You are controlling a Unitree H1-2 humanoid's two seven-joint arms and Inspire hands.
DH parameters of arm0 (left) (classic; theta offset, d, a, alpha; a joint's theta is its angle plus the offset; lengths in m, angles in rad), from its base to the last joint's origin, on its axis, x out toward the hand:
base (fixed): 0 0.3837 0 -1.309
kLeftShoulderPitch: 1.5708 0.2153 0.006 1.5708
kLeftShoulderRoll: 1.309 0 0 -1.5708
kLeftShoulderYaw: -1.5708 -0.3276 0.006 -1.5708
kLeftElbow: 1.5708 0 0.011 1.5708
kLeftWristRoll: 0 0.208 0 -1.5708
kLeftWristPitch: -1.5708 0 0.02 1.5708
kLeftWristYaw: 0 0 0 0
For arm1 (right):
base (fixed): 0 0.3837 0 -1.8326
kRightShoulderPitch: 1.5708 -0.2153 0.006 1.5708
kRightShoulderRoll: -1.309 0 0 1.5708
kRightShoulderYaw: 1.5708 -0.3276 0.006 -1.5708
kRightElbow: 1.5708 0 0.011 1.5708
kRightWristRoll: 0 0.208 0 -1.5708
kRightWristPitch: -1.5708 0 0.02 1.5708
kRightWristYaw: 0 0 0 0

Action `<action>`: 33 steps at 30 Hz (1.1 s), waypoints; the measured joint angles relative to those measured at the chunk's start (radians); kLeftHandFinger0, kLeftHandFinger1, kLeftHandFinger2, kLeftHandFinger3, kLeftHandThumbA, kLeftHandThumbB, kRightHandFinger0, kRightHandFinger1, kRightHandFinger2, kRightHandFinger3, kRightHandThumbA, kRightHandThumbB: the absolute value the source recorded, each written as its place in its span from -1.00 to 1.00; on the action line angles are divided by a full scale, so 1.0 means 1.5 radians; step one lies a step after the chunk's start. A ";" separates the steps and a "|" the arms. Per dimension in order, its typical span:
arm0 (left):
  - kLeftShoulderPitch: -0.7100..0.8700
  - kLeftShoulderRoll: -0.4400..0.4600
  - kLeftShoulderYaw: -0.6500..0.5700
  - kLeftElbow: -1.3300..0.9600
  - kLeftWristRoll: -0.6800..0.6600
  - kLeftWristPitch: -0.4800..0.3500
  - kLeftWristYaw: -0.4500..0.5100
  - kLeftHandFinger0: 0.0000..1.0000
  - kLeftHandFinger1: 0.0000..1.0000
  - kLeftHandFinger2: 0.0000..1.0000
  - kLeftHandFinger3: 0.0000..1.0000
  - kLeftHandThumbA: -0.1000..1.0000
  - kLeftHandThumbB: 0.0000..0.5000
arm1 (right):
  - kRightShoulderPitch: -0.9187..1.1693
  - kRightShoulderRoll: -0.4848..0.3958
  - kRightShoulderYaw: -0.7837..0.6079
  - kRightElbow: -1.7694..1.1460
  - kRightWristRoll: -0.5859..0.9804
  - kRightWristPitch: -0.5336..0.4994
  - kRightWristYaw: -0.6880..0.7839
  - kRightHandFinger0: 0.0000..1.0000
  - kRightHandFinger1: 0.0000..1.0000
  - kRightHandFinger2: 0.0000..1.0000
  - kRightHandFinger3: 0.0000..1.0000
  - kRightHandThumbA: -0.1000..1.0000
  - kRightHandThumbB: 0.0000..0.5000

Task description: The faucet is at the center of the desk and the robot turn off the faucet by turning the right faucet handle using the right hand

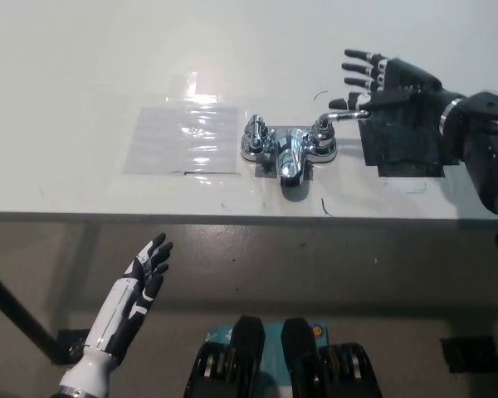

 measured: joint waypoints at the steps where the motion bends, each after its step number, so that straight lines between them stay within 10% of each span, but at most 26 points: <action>1: 0.000 0.000 0.000 0.000 0.000 0.000 0.000 1.00 1.00 1.00 1.00 0.88 -0.11 | 0.004 0.000 0.000 0.001 0.000 0.000 0.000 1.00 1.00 1.00 1.00 1.00 0.48; 33: -0.005 0.000 -0.001 -0.001 0.007 0.000 -0.002 1.00 1.00 1.00 1.00 0.85 -0.08 | 0.016 0.027 0.015 0.007 -0.007 -0.008 0.014 1.00 1.00 1.00 1.00 1.00 0.69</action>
